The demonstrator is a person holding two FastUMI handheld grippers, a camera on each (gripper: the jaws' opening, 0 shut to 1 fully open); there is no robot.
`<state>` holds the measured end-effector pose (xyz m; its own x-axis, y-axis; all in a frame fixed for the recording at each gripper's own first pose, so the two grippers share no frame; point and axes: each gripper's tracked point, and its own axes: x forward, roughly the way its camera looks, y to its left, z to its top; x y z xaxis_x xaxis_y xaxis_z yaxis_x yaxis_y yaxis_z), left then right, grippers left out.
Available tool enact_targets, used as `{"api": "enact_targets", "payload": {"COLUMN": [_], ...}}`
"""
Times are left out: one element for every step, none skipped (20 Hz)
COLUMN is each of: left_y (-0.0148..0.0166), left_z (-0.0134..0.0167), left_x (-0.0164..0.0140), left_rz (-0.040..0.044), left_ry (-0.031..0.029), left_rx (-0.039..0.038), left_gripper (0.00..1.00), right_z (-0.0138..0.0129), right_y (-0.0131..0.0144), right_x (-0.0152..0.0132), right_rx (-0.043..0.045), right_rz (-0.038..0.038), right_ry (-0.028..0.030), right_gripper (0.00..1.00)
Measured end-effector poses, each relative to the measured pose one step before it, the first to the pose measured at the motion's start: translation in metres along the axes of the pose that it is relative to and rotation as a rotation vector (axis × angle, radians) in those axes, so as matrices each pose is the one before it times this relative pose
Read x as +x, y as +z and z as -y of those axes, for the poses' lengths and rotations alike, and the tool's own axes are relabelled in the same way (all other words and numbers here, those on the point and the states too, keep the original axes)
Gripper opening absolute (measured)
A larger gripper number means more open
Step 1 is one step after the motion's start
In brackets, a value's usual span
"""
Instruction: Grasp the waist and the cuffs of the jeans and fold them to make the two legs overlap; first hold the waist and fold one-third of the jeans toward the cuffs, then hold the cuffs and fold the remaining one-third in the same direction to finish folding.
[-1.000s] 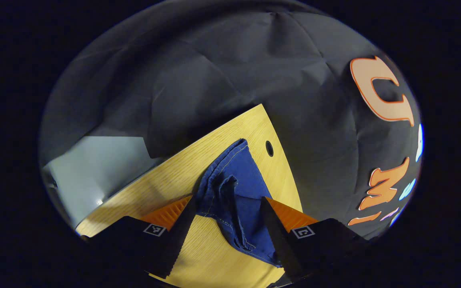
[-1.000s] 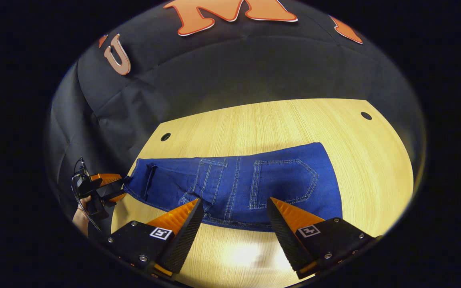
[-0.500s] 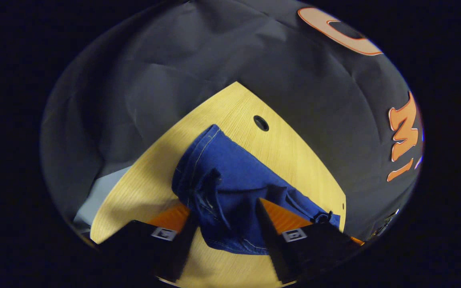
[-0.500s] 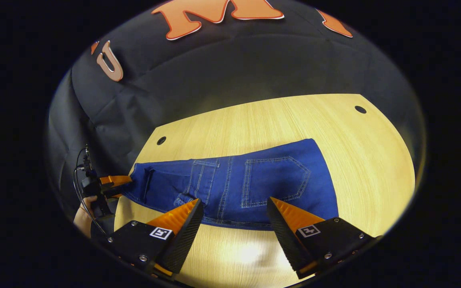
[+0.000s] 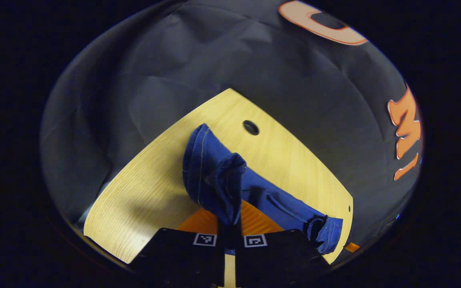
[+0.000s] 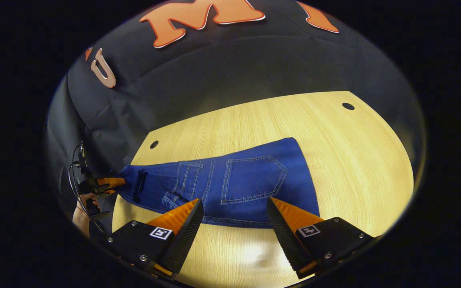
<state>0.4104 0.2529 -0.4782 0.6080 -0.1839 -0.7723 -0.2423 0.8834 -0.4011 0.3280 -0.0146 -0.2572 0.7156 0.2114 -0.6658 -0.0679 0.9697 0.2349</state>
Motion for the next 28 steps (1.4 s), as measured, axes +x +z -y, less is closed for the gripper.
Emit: {"api": "enact_targets", "payload": {"left_y": [0.00420,0.00553,0.00346,0.00657,0.00707,0.00607,0.00638,0.00548,0.00392,0.00452,0.00244,0.00149,-0.00095,-0.00067,-0.00361,-0.00423,-0.00555,-0.00703,-0.00853,-0.00921,-0.01065,-0.00999,-0.01298,-0.01272,-0.01315,-0.01283,-0.01406,-0.01138], "left_z": [0.01521,0.01647,0.02116,0.01749,0.01628,0.01700,0.02295,0.01898,0.02016,0.02157,0.02481,0.02299,0.02183,0.02180,0.01718,0.02083,0.02359,0.01823,0.01639,0.01657,0.01685,0.01437,0.01457,0.01375,0.01153,0.00855,0.00946,0.00915], "left_x": [-0.00872,-0.00691,-0.00796,-0.00859,-0.00842,-0.00760,-0.00807,-0.00591,-0.00638,-0.00598,-0.00202,-0.00300,0.00059,0.00186,0.00438,0.00490,0.00290,0.00592,0.00781,0.00701,0.00988,0.01024,0.01225,0.01242,0.01118,0.01136,0.01111,0.01112], "left_rz": [0.01498,0.01633,0.01573,0.01472,0.01104,0.00900,0.00818,0.00995,0.00682,0.00507,0.00194,-0.00131,0.00211,-0.00137,-0.00335,-0.00864,-0.01271,-0.01463,-0.01668,-0.01540,-0.01924,-0.01926,-0.02091,-0.02062,-0.02072,-0.02171,-0.02322,-0.02045], "left_ry": [-0.00585,-0.00644,-0.01348,-0.01280,-0.00909,-0.00022,-0.01729,-0.01540,-0.01980,-0.02148,-0.02637,-0.02228,-0.02117,-0.01499,-0.01581,-0.01652,-0.01551,-0.01329,-0.00703,-0.00542,-0.00360,-0.00108,0.00110,0.00325,0.00888,0.01828,0.02099,0.02127], "left_rx": [0.03417,0.03259,0.03070,0.03222,0.03196,0.02898,0.03059,0.02646,0.02201,0.01223,0.00466,0.00103,0.00954,0.01529,0.01361,0.01080,0.00921,0.01119,0.01563,0.01796,0.02677,0.02845,0.03098,0.03347,0.03595,0.04065,0.04305,0.04222], "left_gripper": [0.10,0.10,0.10,0.10,0.11,0.11,0.10,0.11,0.11,0.10,0.10,0.10,0.10,0.10,0.10,0.10,0.10,0.10,0.10,0.11,0.11,0.11,0.11,0.11,0.10,0.10,0.10,0.10], "right_z": [0.00418,0.00574,0.00840,0.00694,0.00526,0.00545,0.00579,0.00527,0.00531,0.00696,0.00716,0.00746,0.00534,0.00405,0.00434,0.00494,0.00723,0.00814,0.00867,0.01014,0.00936,0.00987,0.00912,0.01069,0.01029,0.01043,0.00981,0.00791], "right_y": [0.00701,0.00762,0.00709,0.00850,0.00806,0.00957,0.00901,0.00914,0.00940,0.01025,0.01039,0.00998,0.00762,0.00662,0.01005,0.00829,0.00609,0.00545,0.00583,0.00434,0.00195,0.00065,0.00002,-0.00135,-0.00302,-0.00270,-0.00310,-0.00224], "right_x": [-0.00402,-0.00345,-0.00502,-0.00537,-0.00638,-0.00510,-0.00605,-0.00592,-0.00491,-0.00493,-0.00381,-0.00460,-0.01045,-0.00831,-0.00824,-0.00717,-0.00797,-0.00690,-0.00782,-0.00660,-0.00598,-0.00539,-0.00337,-0.00353,-0.00430,-0.00253,-0.00250,-0.00211], "right_rx": [0.01400,0.00842,0.00520,0.00685,0.01043,0.01453,0.01650,0.01150,-0.00031,-0.01392,-0.02183,-0.02251,-0.01480,-0.00632,-0.00081,0.00355,0.00571,0.00548,0.00387,0.00298,0.00367,0.00488,0.00292,0.00336,0.00102,-0.00030,-0.00084,-0.00021], "right_rz": [0.01927,0.02104,0.02295,0.02519,0.02375,0.02364,0.02251,0.02047,0.02090,0.01984,0.02116,0.01500,0.01233,0.00834,0.01275,0.01430,0.01255,0.01035,0.01167,0.00754,0.00317,0.00149,-0.00008,-0.00306,-0.00522,-0.00479,-0.00390,0.00058], "right_ry": [0.00038,-0.00206,-0.00680,-0.00087,0.00123,-0.00145,-0.00078,-0.00146,-0.00823,-0.01374,-0.01410,-0.00661,0.00227,0.00779,0.00830,0.00623,0.00510,0.00030,0.00059,-0.00300,-0.00305,-0.00405,-0.00348,-0.00751,-0.00718,-0.01106,-0.01057,-0.00655], "right_gripper": [0.98,0.98,0.98,0.98,0.98,0.98,0.98,0.98,0.98,0.98,0.98,0.98,0.98,0.98,0.98,0.98,0.98,0.98,0.98,0.98,0.98,0.98,0.98,0.98,0.98,0.98,0.98,0.98]}}
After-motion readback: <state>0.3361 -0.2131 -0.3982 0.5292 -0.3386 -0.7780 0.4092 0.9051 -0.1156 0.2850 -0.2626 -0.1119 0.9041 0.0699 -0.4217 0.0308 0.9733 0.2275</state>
